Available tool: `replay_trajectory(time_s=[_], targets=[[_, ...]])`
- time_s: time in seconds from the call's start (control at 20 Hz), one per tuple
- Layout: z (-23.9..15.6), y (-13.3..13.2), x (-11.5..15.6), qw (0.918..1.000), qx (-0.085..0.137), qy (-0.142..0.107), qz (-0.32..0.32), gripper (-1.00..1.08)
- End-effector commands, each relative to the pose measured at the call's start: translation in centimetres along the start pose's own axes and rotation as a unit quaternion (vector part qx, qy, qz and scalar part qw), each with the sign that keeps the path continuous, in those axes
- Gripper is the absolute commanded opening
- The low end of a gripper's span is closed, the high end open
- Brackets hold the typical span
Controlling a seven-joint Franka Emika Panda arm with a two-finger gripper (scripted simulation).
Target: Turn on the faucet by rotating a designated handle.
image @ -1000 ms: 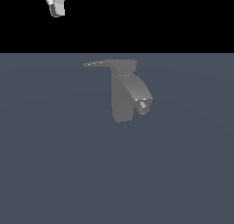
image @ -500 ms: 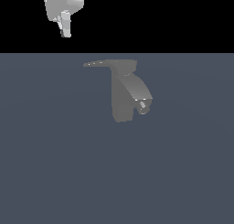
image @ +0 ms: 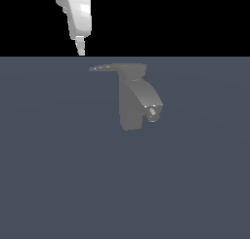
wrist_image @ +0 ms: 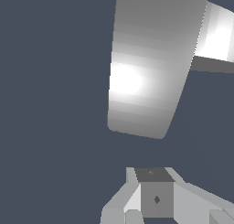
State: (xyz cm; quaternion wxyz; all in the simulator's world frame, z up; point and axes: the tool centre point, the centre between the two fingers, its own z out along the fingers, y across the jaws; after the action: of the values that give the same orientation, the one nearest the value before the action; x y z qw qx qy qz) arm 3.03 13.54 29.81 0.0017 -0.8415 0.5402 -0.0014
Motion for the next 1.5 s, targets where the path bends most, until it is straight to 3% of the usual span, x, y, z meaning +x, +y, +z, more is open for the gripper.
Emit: replay_trajectory(time_s=[0.0, 0.7, 1.45], targets=[[1.0, -1.5, 1.0, 0.9996, 0.0, 0.001, 0.028, -1.0], [4.6, -6.4, 5.4, 0.9911, -0.002, 0.001, 0.133, -1.0], [5.0, -6.1, 5.7, 0.9894, -0.002, 0.001, 0.145, -1.0]])
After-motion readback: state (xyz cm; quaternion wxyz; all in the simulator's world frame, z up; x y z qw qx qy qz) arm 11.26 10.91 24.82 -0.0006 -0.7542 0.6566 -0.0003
